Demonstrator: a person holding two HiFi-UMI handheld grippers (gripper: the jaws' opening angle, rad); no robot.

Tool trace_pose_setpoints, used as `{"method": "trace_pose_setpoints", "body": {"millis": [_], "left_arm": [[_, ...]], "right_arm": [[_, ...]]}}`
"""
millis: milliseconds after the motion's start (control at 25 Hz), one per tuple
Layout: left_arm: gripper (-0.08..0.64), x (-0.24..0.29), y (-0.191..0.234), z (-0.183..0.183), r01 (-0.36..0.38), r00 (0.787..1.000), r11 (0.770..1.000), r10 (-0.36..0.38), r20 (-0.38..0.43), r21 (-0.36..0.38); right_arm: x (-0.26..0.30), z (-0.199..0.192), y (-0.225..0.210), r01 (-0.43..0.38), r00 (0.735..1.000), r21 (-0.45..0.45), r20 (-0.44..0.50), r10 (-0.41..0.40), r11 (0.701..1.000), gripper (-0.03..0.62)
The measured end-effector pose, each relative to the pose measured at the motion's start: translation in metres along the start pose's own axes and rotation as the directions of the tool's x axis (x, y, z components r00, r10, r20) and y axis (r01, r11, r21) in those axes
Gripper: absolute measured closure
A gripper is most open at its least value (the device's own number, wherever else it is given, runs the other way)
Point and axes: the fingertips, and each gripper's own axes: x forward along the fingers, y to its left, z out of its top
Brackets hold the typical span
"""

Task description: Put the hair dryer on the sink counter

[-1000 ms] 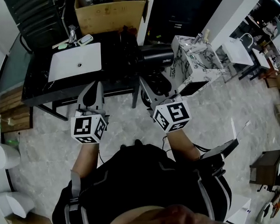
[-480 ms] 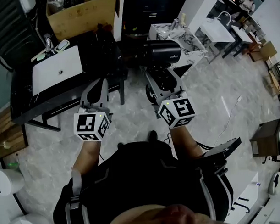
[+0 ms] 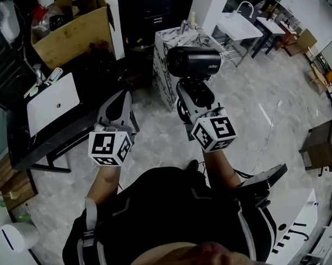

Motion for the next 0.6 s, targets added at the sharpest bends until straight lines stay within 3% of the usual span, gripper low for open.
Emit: {"method": "trace_pose_setpoints", "body": {"millis": [280,600], "left_arm": [[0.558,0.059,-0.053,0.007,0.011,1.0,1.0,-0.011,0.0,0.019],[0.558,0.106,-0.104,-0.005,0.007,0.999,0.999,-0.006,-0.04,0.04]], "right_arm": [[-0.018,0.011,-0.087,0.042,0.999,-0.007,-0.005,-0.042,0.999,0.362],[-0.033,0.003,-0.156,0.05,0.999,0.025,-0.005,-0.05,0.998,0.362]]}}
